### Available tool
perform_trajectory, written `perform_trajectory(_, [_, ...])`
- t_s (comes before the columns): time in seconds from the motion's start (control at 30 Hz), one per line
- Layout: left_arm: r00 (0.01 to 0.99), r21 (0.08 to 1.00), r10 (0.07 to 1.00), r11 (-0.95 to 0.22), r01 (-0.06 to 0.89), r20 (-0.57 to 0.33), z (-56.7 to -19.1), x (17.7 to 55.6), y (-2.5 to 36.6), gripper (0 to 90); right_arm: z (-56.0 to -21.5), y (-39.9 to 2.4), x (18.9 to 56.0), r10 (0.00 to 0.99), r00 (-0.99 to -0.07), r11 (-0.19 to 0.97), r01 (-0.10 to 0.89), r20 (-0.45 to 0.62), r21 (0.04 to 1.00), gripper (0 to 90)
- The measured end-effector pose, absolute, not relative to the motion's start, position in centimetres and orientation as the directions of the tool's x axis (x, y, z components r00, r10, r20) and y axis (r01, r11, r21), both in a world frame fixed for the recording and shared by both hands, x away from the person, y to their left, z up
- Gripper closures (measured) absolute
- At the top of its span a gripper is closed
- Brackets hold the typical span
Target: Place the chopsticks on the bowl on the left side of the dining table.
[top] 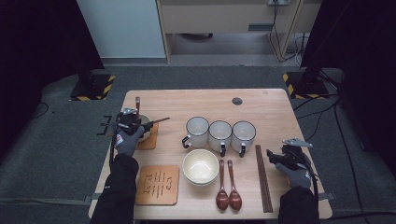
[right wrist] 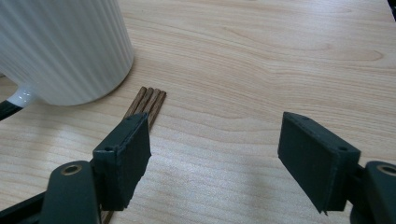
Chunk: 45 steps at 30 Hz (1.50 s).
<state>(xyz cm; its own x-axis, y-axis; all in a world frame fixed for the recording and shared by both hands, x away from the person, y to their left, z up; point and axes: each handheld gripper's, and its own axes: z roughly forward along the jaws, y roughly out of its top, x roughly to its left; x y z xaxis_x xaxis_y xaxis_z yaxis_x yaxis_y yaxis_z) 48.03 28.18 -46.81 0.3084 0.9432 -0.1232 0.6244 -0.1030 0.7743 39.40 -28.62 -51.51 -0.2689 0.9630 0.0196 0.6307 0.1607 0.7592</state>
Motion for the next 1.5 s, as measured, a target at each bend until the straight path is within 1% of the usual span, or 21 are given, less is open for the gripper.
perform_trajectory(0.23, [0.303, 0.804, 0.947, -0.101, 0.586, -0.102, -45.1, 46.7, 28.4, 36.3, -51.5, -28.7, 39.4, 0.964, -0.266, 0.159, 0.627, 0.017, 0.763, 25.2])
perform_trajectory(0.37, [0.292, 0.804, 0.952, -0.101, 0.586, -0.093, -44.3, 45.5, 28.8, 38.7, -51.5, -28.7, 39.4, 0.964, -0.265, 0.159, 0.626, 0.017, 0.763, 25.2])
perform_trajectory(0.73, [0.274, 0.787, 0.959, -0.117, 0.606, -0.069, -45.1, 43.3, 29.6, 43.6, -51.4, -28.4, 39.2, 0.962, -0.272, 0.168, 0.626, 0.011, 0.762, 25.2])
perform_trajectory(1.0, [0.233, 0.774, 0.97, -0.09, 0.626, -0.076, -45.8, 43.3, 30.9, 45.1, -51.4, -28.4, 39.2, 0.961, -0.275, 0.171, 0.628, 0.01, 0.759, 25.4])
perform_trajectory(1.5, [0.196, 0.76, 0.975, -0.049, 0.648, -0.105, -46.6, 44.1, 31.7, 45.2, -51.5, -28.4, 39.3, 0.962, -0.273, 0.169, 0.632, 0.013, 0.756, 25.4])
